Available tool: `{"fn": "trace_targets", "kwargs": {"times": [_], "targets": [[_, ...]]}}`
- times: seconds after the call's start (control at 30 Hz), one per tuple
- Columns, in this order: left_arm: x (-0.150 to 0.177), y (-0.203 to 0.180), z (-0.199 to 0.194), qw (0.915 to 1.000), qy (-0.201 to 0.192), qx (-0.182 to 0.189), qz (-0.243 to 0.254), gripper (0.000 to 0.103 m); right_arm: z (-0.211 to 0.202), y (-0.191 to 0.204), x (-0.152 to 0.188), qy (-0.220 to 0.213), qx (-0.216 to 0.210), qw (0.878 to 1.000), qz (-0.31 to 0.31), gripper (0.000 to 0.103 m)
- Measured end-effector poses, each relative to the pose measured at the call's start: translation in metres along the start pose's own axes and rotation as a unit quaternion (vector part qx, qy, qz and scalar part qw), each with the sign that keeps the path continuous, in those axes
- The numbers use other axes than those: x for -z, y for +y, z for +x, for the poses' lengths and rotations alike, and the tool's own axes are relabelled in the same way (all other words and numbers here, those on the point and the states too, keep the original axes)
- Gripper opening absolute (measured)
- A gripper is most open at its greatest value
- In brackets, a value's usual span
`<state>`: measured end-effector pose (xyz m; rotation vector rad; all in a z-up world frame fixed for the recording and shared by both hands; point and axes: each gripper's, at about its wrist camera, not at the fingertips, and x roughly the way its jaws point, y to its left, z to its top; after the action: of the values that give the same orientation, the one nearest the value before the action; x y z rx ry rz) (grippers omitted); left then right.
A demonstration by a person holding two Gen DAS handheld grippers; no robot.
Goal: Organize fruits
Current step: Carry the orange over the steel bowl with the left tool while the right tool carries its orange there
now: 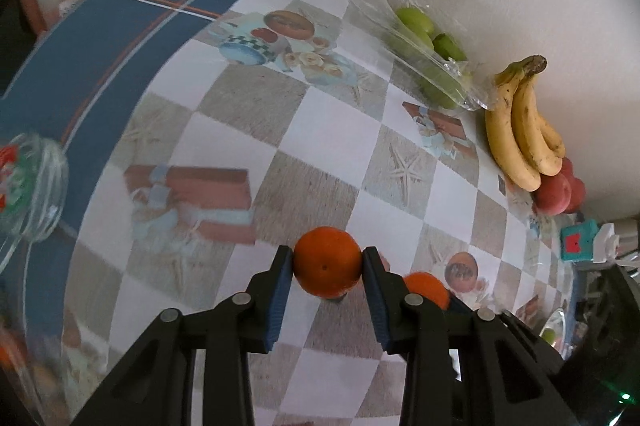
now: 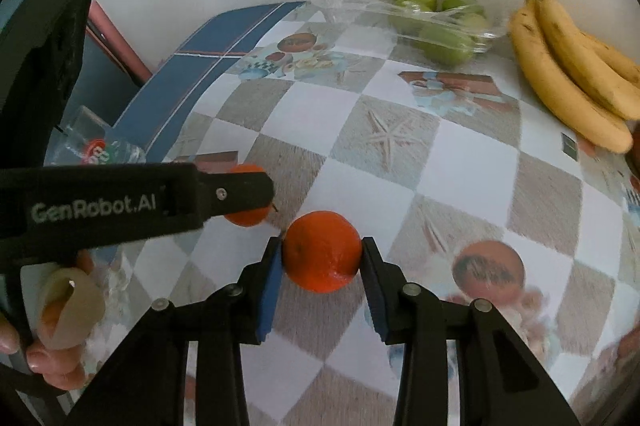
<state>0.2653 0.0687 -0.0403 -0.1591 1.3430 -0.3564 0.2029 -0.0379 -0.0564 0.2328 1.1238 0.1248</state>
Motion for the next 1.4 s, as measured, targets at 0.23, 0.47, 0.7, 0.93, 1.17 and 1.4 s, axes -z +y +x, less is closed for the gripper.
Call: {"fn": "trace_targets", "kwargs": {"times": [0.23,0.47,0.7,0.93,1.17,1.4], "targets": [[0.035,-0.015,-0.019,0.9995,-0.021,-0.015,-0.017,0.038,-0.043,-0.017,0.032,-0.01,0.021,0.999,0.031,0.04],[0.072,-0.053,-0.042,0.9982,-0.048,-0.031,0.016,0.038,-0.085,-0.04,0.066,-0.016,0.044,0.996,0.072,0.04],[0.114,-0.099,-0.054,0.9965,-0.069,-0.033,0.034,0.038,-0.13,-0.07,0.106,-0.03,0.068,0.989,0.128,0.04],[0.155,-0.148,-0.036,0.9941,-0.059,-0.04,0.081,0.038,-0.169,-0.101,0.142,-0.063,0.089,0.979,0.175,0.04],[0.172,-0.183,-0.042,0.9857,-0.08,-0.058,0.136,0.038,-0.195,-0.128,0.162,-0.08,0.111,0.967,0.214,0.04],[0.189,-0.218,-0.049,0.9747,-0.096,-0.058,0.193,0.038,-0.21,-0.143,0.168,-0.091,0.128,0.961,0.228,0.04]]}}
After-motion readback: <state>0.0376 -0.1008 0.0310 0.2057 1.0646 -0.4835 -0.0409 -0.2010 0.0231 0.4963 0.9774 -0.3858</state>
